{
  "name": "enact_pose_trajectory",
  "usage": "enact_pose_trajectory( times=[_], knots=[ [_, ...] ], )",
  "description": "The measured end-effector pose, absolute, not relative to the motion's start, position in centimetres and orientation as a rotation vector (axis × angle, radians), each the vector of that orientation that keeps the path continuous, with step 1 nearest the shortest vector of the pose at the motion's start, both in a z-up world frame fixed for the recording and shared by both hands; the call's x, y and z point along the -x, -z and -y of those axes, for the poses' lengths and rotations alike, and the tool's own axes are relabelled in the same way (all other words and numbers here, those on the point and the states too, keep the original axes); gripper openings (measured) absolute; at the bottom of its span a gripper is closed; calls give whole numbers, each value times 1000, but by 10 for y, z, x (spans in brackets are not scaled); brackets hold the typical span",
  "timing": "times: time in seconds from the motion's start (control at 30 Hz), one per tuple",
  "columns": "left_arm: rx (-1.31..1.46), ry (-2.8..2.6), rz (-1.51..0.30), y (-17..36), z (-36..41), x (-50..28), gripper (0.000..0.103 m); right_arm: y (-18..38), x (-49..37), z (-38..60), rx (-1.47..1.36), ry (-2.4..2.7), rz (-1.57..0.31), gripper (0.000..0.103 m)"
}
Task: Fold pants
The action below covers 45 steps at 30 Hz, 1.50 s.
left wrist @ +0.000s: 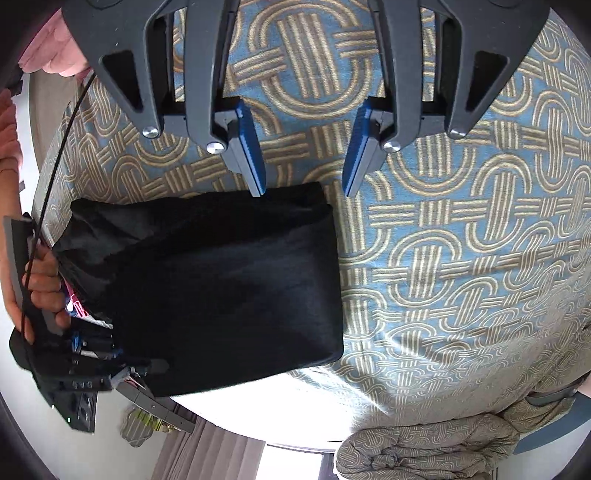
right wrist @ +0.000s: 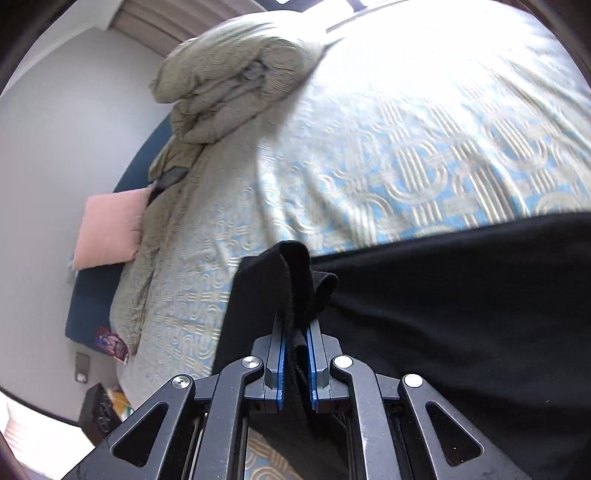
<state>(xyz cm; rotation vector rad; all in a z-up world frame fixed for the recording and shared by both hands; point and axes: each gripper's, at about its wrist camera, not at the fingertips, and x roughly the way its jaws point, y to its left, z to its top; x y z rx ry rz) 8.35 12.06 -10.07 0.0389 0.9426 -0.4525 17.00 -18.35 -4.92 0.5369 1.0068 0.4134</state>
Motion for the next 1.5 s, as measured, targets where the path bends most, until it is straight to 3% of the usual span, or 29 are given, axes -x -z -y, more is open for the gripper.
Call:
enact_pose_trajectory(
  times=[0.07, 0.23, 0.63, 0.73, 0.9, 1.07, 1.2, 1.5],
  knots=[
    [-86, 446, -935, 104, -112, -83, 56, 37, -173, 184, -515, -425, -990, 8],
    [-227, 362, -950, 119, -92, -91, 57, 18, -176, 177, -502, -448, -966, 8],
    [-195, 415, -957, 107, -77, -103, 57, -23, -184, 143, -533, -527, -905, 8],
    [-192, 449, -940, 98, -73, -96, 69, -28, -188, 138, -524, -542, -904, 8],
    [-138, 460, -932, 93, -66, -101, 79, -31, -191, 129, -536, -565, -907, 8],
    [-256, 256, -938, 116, -63, -122, 82, -29, -191, 132, -570, -571, -905, 8],
    [-101, 242, -958, 114, -94, -125, 82, -33, -186, 148, -582, -544, -882, 8],
    [-70, 186, -941, 113, -122, -117, 81, -22, -182, 194, -606, -477, -872, 9]
  ],
)
